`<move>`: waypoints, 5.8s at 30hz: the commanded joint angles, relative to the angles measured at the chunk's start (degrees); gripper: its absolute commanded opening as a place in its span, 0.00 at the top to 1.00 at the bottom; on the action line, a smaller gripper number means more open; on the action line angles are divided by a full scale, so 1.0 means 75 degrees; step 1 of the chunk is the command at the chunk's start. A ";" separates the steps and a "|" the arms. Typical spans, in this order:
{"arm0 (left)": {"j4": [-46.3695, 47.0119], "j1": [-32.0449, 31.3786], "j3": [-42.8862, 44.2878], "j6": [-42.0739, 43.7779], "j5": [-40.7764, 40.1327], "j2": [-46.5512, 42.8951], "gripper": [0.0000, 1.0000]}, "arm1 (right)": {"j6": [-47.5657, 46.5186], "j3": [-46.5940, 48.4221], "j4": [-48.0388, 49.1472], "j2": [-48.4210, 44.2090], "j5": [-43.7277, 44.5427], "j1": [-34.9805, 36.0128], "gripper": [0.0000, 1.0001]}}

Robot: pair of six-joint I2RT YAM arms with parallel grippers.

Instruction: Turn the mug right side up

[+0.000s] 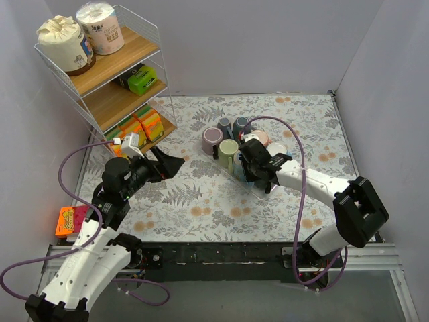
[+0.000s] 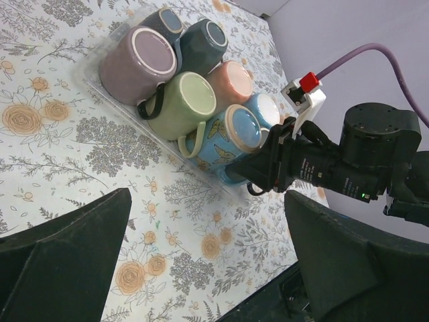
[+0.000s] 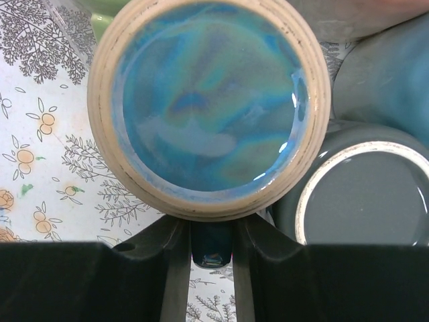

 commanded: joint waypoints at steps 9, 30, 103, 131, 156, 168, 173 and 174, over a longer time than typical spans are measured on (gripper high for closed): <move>0.0315 -0.0016 -0.0086 0.0097 0.0388 -0.0266 0.02 | -0.0371 0.0339 0.0229 -0.0363 0.0556 -0.0004 0.99; 0.1216 -0.0016 0.0113 -0.0184 0.1722 0.0495 0.02 | 0.0588 0.2893 -0.0557 -0.1828 -0.0228 -0.0016 0.99; 0.7721 -0.0438 -0.0894 -0.5071 0.1712 0.2723 0.59 | 0.7280 0.0375 0.8971 -0.0844 -0.4870 0.0125 0.99; 0.5156 -0.0438 0.0698 -0.4251 0.0177 0.2055 1.00 | 0.6284 -0.0024 0.6909 -0.1523 -0.4577 0.0102 0.32; -0.1206 -0.0426 0.2412 -0.0855 -0.2716 0.1997 1.00 | 0.4527 0.0257 0.1098 -0.2883 -0.3956 -0.1269 0.28; -0.1501 -0.0426 0.0759 0.0483 -0.4193 0.1023 1.00 | 0.4304 0.0093 0.1015 -0.2836 -0.4518 -0.1914 0.30; -0.1420 -0.0414 0.0034 0.0110 -0.5105 0.1117 1.00 | 0.4304 0.0093 0.1003 -0.2789 -0.4671 -0.1996 0.30; -0.1245 -0.0426 -0.0096 -0.0007 -0.5259 0.1164 1.00 | 0.4304 0.0104 0.1003 -0.2789 -0.4682 -0.2043 0.30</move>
